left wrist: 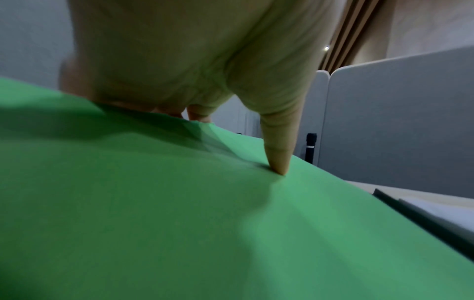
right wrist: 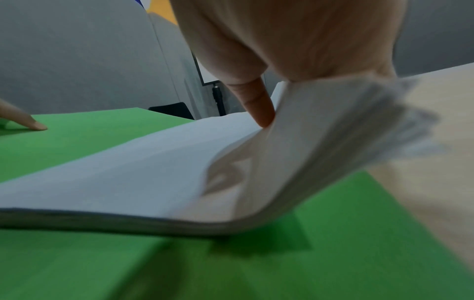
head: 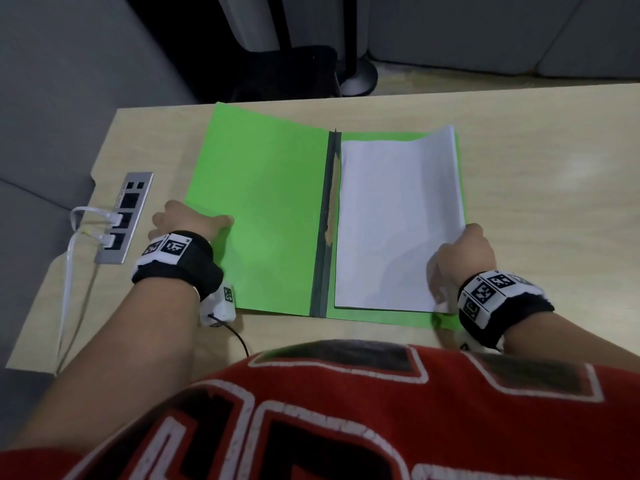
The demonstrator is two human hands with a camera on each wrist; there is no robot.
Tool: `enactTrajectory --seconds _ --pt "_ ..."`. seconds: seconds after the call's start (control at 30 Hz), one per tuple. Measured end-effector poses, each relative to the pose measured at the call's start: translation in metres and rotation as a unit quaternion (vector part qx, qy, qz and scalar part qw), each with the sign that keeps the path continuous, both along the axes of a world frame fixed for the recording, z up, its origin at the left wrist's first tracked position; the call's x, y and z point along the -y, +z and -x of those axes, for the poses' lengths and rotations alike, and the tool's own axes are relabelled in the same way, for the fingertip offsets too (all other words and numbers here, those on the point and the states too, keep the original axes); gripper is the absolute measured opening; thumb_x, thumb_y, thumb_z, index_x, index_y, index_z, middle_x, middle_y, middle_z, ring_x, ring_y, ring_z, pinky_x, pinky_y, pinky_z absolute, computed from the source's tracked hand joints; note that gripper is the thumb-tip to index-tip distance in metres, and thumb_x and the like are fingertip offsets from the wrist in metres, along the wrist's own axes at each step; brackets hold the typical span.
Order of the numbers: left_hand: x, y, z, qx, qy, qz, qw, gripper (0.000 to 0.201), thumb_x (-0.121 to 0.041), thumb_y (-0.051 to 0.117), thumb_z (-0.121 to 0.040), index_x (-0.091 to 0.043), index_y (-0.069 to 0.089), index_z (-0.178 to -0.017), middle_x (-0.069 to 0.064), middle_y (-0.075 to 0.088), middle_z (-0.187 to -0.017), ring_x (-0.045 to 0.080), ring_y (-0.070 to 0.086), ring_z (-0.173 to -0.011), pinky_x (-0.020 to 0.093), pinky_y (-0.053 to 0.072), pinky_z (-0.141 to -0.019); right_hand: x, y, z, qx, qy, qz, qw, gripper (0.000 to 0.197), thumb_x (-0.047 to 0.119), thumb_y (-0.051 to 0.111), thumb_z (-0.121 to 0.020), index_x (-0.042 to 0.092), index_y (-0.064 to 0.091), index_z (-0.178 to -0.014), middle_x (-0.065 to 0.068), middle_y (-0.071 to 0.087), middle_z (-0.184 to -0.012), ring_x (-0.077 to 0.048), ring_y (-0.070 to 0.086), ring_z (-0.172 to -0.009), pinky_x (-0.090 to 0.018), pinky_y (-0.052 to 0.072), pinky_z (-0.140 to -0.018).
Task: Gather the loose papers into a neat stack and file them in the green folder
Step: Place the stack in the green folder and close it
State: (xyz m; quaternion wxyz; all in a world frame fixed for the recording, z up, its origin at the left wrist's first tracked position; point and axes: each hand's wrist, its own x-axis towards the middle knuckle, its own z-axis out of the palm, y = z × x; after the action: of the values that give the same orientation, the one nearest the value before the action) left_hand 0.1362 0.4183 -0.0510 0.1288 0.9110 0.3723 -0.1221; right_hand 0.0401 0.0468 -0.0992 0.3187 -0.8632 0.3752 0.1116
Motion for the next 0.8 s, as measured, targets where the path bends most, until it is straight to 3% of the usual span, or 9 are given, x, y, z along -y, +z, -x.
enactTrajectory --seconds 0.3,0.5,0.67,0.8 --pt "0.021 0.042 0.019 0.074 -0.058 0.037 0.995 0.077 -0.042 0.067 -0.08 -0.002 0.034 -0.137 0.023 0.045 -0.138 0.043 0.049 -0.121 0.047 0.045 -0.088 -0.001 -0.003 -0.005 -0.014 -0.001 0.025 1.0 0.035 0.001 0.047 -0.088 -0.004 0.041 -0.122 -0.026 0.051 -0.127 -0.042 0.053 -0.114 -0.043 0.044 -0.088" --pt "0.05 0.082 0.041 0.114 -0.127 0.036 0.985 0.067 -0.039 0.058 -0.086 -0.002 0.036 -0.137 0.022 0.049 -0.134 0.04 0.052 -0.117 0.039 0.037 -0.075 0.002 -0.004 -0.004 -0.004 -0.003 0.048 0.999 0.039 0.011 0.056 -0.085 -0.005 0.047 -0.119 -0.025 0.048 -0.125 -0.045 0.051 -0.112 -0.048 0.043 -0.091" --pt "0.079 0.121 0.062 0.12 -0.22 0.07 0.965 0.065 -0.048 0.057 -0.086 -0.009 0.041 -0.136 0.015 0.055 -0.133 0.035 0.053 -0.118 0.038 0.042 -0.085 0.012 0.001 0.004 -0.046 0.058 0.083 0.994 0.045 0.029 0.053 -0.087 -0.002 0.053 -0.12 -0.023 0.044 -0.122 -0.044 0.048 -0.11 -0.043 0.042 -0.088" --pt "0.099 0.147 0.083 0.081 -0.309 0.083 0.944 0.08 -0.06 0.05 -0.086 -0.017 0.024 -0.149 0.008 0.037 -0.153 0.029 0.04 -0.137 0.042 0.036 -0.106 0.024 0.003 0.015 -0.068 0.096 0.071 0.99 0.049 0.035 0.048 -0.089 0.002 0.053 -0.125 -0.022 0.043 -0.124 -0.044 0.048 -0.111 -0.042 0.041 -0.089"
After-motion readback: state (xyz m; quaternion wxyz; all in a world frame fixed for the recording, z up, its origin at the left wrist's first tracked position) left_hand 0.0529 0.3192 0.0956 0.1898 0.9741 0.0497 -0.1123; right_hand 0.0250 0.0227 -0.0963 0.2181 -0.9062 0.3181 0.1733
